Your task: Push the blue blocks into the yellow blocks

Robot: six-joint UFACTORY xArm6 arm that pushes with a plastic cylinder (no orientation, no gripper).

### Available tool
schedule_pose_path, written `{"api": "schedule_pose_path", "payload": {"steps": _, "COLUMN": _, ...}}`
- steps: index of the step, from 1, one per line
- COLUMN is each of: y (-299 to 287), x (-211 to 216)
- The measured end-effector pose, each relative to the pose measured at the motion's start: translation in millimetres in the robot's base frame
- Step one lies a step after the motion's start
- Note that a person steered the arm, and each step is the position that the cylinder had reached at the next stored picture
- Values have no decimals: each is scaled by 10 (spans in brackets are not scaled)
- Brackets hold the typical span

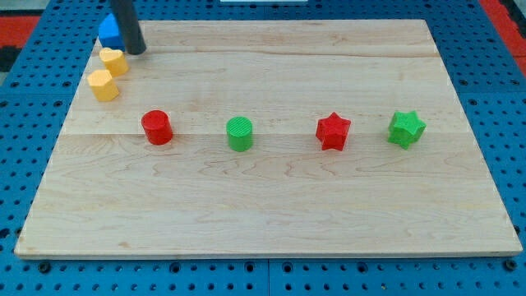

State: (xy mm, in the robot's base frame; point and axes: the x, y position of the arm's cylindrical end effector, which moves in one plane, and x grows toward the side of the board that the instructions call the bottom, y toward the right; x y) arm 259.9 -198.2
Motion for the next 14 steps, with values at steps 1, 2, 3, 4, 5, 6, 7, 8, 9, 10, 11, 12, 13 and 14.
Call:
{"api": "schedule_pose_path", "payload": {"steps": 1, "y": -65, "x": -294}}
{"api": "schedule_pose_path", "payload": {"steps": 2, "y": -183, "x": -357}}
{"api": "schedule_pose_path", "payload": {"steps": 3, "y": -226, "x": -570}}
{"api": "schedule_pose_path", "payload": {"steps": 4, "y": -292, "x": -686}}
{"api": "schedule_pose_path", "payload": {"steps": 5, "y": -617, "x": -684}}
{"api": "schedule_pose_path", "payload": {"steps": 6, "y": -617, "x": -683}}
{"api": "schedule_pose_path", "payload": {"steps": 7, "y": -623, "x": -565}}
{"api": "schedule_pose_path", "payload": {"steps": 8, "y": -619, "x": -326}}
{"api": "schedule_pose_path", "payload": {"steps": 9, "y": -537, "x": -267}}
{"api": "schedule_pose_path", "payload": {"steps": 10, "y": -487, "x": -233}}
{"api": "schedule_pose_path", "payload": {"steps": 11, "y": -471, "x": -209}}
{"api": "schedule_pose_path", "payload": {"steps": 12, "y": -423, "x": -198}}
{"api": "schedule_pose_path", "payload": {"steps": 13, "y": -422, "x": -154}}
{"api": "schedule_pose_path", "payload": {"steps": 14, "y": -422, "x": -100}}
